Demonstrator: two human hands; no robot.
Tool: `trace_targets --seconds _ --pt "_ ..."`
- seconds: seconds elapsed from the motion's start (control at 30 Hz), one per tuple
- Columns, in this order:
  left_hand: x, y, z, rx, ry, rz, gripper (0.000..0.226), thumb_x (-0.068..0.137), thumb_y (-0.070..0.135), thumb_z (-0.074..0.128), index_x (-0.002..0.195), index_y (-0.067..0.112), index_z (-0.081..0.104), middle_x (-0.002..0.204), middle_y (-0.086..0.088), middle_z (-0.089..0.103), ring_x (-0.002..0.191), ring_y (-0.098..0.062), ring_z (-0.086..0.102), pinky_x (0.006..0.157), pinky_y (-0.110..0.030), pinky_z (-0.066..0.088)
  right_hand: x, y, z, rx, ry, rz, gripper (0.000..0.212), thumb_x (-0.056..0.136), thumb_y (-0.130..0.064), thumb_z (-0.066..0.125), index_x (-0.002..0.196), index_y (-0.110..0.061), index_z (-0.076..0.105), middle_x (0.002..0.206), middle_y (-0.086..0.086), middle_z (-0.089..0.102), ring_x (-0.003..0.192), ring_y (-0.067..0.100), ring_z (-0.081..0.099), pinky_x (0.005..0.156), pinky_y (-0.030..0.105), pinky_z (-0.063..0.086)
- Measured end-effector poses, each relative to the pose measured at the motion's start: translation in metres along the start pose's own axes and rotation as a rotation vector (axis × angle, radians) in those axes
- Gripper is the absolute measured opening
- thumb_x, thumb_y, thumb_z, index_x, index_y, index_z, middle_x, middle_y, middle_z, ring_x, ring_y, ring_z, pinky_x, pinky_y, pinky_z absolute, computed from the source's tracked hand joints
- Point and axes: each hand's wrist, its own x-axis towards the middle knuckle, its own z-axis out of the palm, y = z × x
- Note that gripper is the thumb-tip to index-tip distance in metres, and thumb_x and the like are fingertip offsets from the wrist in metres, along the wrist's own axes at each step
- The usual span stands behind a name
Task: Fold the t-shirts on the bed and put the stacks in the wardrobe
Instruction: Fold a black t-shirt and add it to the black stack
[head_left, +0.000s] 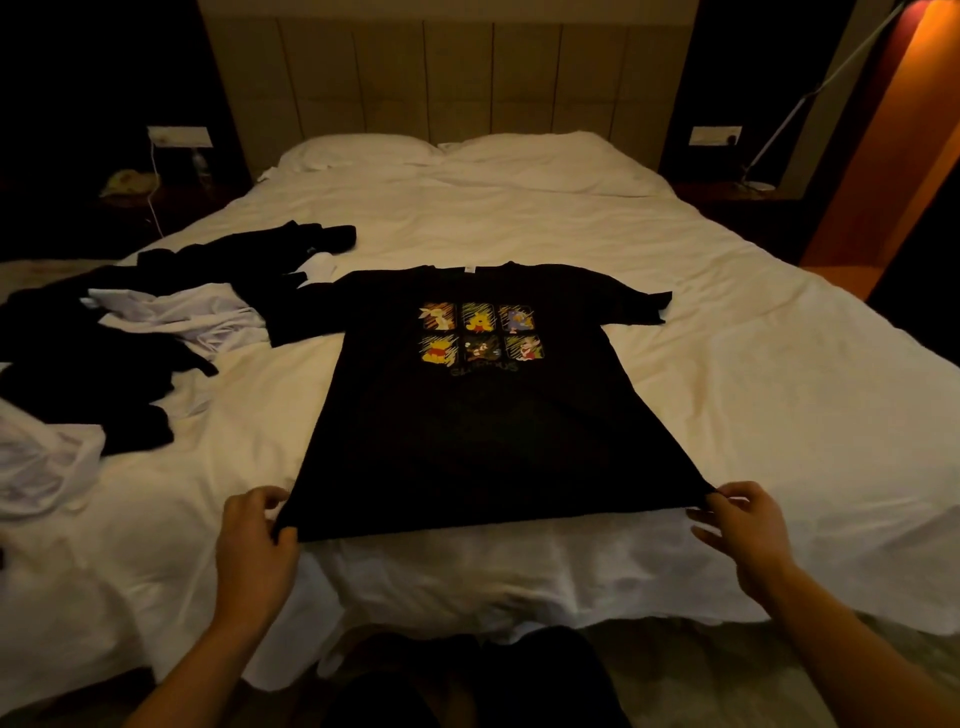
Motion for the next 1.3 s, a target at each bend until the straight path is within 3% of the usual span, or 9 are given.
trace_targets --seconds 0.2,0.27,0.33,0.47,0.57,0.73,0.97,1.1,1.3 --pt "0.016 0.01 -0.01 -0.204 0.149 -0.084 0.035 0.09 -0.011 0.05 0.115 0.009 0.063 0.101 -0.014 0.066 0.081 -0.027 0.064 0.071 -0.02 0.054 -0.002 -0.027 0.003 0.124 0.101 -0.088 0.02 0.101 0.002 0.043 0.116 -0.011 0.044 0.092 0.017 0.058 0.076 0.027 0.065 0.053 0.021 0.058" --pt "0.019 0.013 -0.01 -0.306 0.098 -0.148 0.038 0.094 -0.007 0.046 0.121 0.015 0.06 0.09 -0.015 0.069 0.074 -0.029 0.068 0.067 -0.032 0.06 -0.002 -0.03 0.004 0.091 0.109 -0.144 0.019 0.101 0.0 0.044 0.115 -0.012 0.049 0.083 0.019 0.059 0.06 0.018 0.066 0.052 0.02 0.057" --pt "0.015 0.006 -0.007 -0.325 -0.023 -0.148 0.044 0.096 -0.007 0.044 0.124 0.024 0.059 0.081 -0.013 0.071 0.068 -0.027 0.071 0.062 -0.026 0.06 -0.003 -0.024 0.003 0.029 0.068 -0.137 0.02 0.102 -0.001 0.043 0.114 -0.011 0.056 0.08 0.021 0.06 0.052 0.012 0.064 0.052 0.02 0.056" --pt "0.004 -0.011 -0.008 -0.444 -0.266 -0.199 0.047 0.098 -0.006 0.046 0.126 0.031 0.057 0.084 -0.016 0.072 0.072 -0.029 0.071 0.063 -0.025 0.06 -0.006 -0.006 -0.008 0.069 -0.143 0.048 0.026 0.104 -0.005 0.039 0.113 -0.008 0.063 0.093 0.02 0.064 0.079 0.027 0.068 0.061 0.025 0.06" --pt "0.004 -0.016 -0.013 -0.501 -0.37 -0.249 0.037 0.099 -0.008 0.045 0.121 0.017 0.063 0.085 -0.02 0.07 0.074 -0.034 0.067 0.06 -0.022 0.058 -0.005 -0.005 -0.016 0.144 -0.121 0.101 0.026 0.104 -0.008 0.039 0.113 -0.004 0.063 0.095 0.019 0.064 0.084 0.029 0.068 0.063 0.025 0.06" --pt "0.01 -0.018 -0.017 -0.54 -0.205 -0.275 0.028 0.098 -0.007 0.046 0.101 0.007 0.07 0.087 -0.02 0.069 0.077 -0.034 0.066 0.061 -0.017 0.057 0.001 -0.016 -0.014 0.272 -0.039 0.038 0.025 0.104 -0.01 0.04 0.11 -0.004 0.063 0.094 0.01 0.073 0.085 0.022 0.074 0.069 0.025 0.061" --pt "-0.013 -0.041 0.005 -0.475 -0.38 -0.546 0.019 0.098 -0.004 0.05 0.104 -0.003 0.068 0.08 -0.017 0.066 0.071 -0.027 0.062 0.055 -0.021 0.052 0.002 0.012 -0.011 -0.146 -0.088 0.216 0.019 0.102 -0.008 0.046 0.113 -0.006 0.062 0.112 0.018 0.065 0.092 0.031 0.065 0.072 0.036 0.052" --pt "-0.005 -0.021 -0.003 -0.436 -0.362 -0.48 0.019 0.099 0.006 0.053 0.098 0.008 0.071 0.075 -0.016 0.065 0.065 -0.026 0.059 0.059 -0.03 0.047 0.011 0.002 -0.005 -0.45 -0.076 0.149 0.025 0.102 -0.013 0.049 0.123 -0.001 0.055 0.112 0.023 0.06 0.09 0.035 0.063 0.073 0.039 0.051" --pt "0.033 0.014 0.007 -0.391 -0.336 -0.374 0.021 0.099 0.001 0.051 0.095 0.006 0.071 0.074 -0.014 0.064 0.062 -0.023 0.057 0.056 -0.025 0.047 0.032 -0.037 0.029 -0.685 -0.011 -0.004 0.016 0.097 -0.018 0.056 0.105 -0.008 0.065 0.088 0.018 0.068 0.077 0.035 0.068 0.077 0.046 0.057"
